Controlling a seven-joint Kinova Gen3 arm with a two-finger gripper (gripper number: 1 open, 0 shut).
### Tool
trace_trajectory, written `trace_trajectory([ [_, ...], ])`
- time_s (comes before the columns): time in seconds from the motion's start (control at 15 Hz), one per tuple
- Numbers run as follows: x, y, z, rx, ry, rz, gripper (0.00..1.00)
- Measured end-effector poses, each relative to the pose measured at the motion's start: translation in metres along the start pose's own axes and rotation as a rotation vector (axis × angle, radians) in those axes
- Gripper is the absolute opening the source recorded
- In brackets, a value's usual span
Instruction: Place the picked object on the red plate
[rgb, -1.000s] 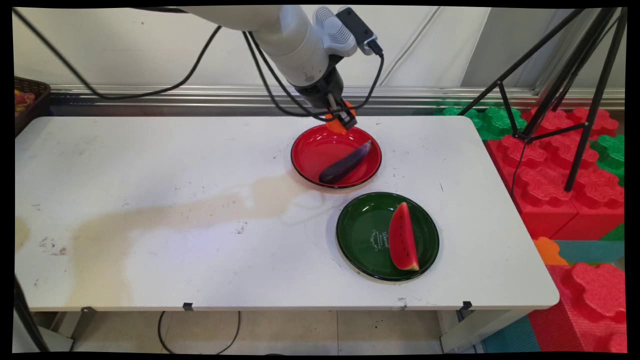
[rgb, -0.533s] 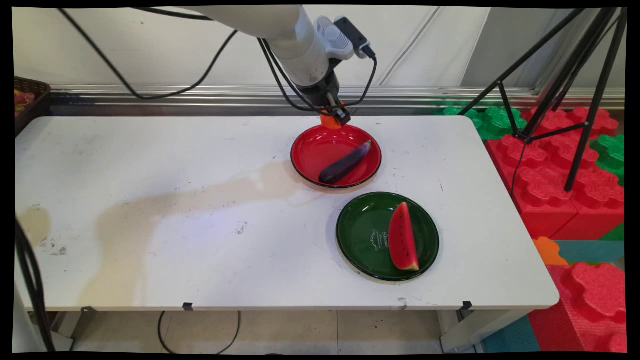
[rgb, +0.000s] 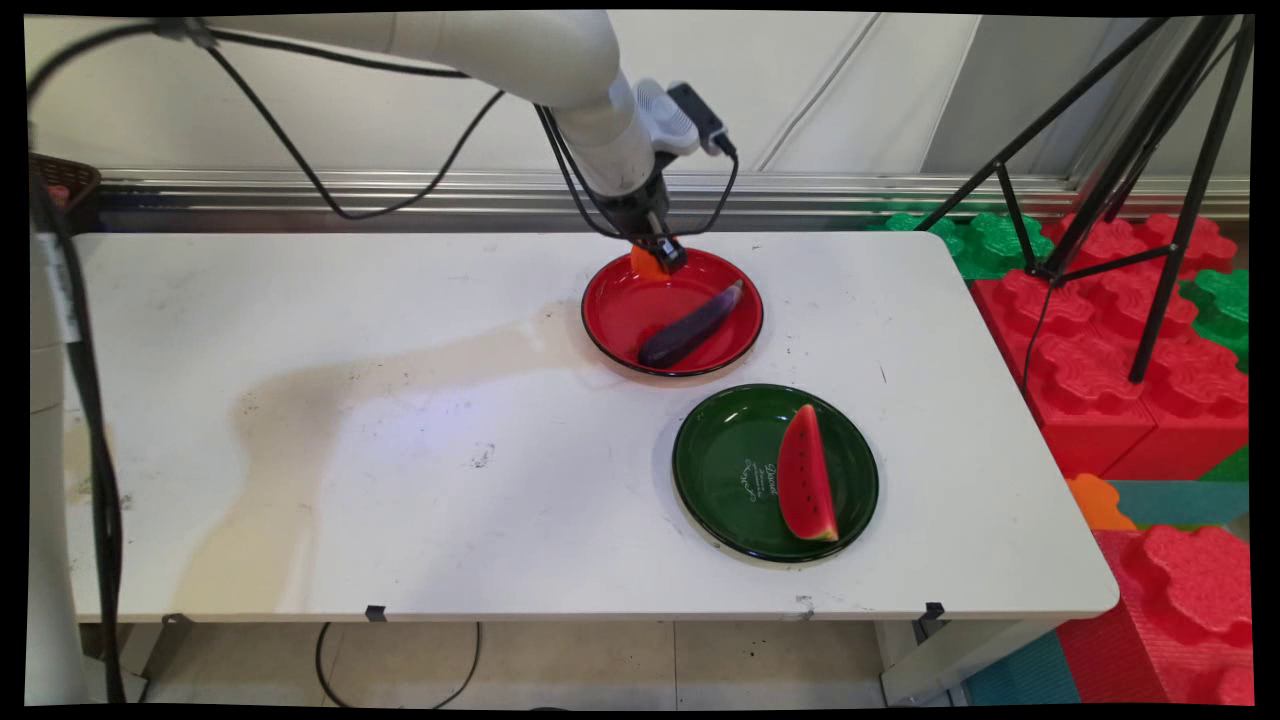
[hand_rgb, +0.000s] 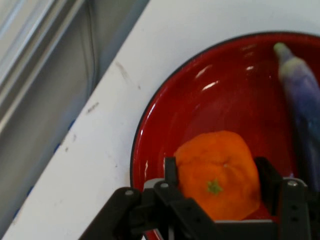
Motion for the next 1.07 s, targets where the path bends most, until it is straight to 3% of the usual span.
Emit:
trace_trajectory([
  [0.4, -0.008, -0.012, 0.045, -0.049, -0.053, 0.04, 0.0],
  [0.93, -0.013, -0.023, 0.064, -0.088, -0.057, 0.096, 0.0],
  [1.0, -0.014, -0.024, 0.063, -0.091, -0.054, 0.102, 1.0],
  [1.07, -0.014, -0.025, 0.063, -0.095, -0.051, 0.112, 1.0],
])
